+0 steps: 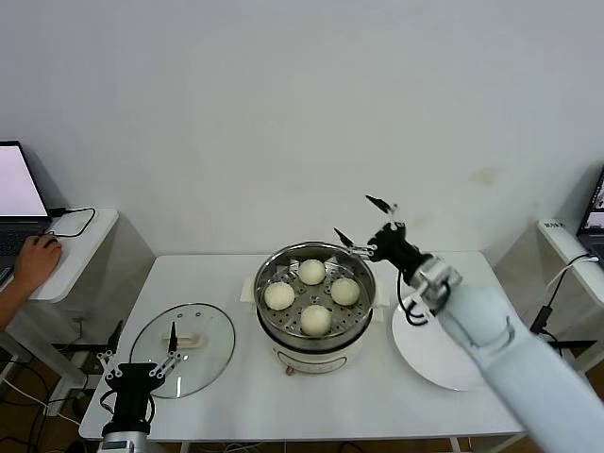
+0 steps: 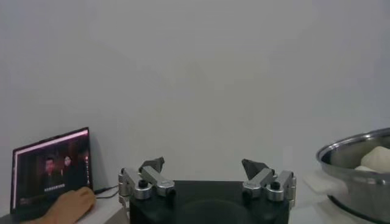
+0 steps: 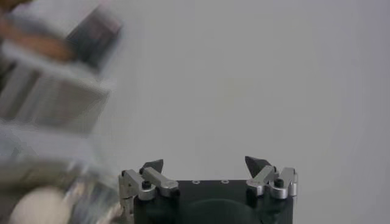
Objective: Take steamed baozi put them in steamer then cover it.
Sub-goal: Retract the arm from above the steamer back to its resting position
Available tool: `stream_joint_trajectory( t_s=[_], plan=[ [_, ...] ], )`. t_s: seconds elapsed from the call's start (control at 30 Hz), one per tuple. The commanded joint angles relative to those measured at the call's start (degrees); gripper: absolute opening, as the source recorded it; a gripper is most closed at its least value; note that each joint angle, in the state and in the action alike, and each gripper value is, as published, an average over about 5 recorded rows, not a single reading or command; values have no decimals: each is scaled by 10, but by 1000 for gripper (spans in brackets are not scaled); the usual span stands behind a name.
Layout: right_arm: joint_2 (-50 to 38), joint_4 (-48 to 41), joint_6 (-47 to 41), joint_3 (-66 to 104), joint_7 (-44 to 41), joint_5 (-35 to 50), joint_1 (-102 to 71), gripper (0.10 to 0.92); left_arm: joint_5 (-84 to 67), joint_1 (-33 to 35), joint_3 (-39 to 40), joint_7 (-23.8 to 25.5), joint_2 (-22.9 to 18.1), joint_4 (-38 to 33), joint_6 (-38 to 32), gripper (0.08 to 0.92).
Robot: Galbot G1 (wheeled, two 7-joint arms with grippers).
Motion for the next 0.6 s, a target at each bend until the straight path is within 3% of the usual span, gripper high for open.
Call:
stream_joint_trajectory(
  t_s=[0.03, 0.4, 0.6],
  plan=[
    [261, 11, 148, 342, -25, -104, -375, 823, 142, -6, 0, -4, 6, 63, -12, 823],
    [279, -1, 150, 406, 6, -122, -393, 822, 585, 13, -68, 7, 63, 150, -8, 823],
    [292, -12, 159, 429, 18, -122, -401, 823, 675, -18, -75, 8, 94, 196, -8, 823]
  ],
)
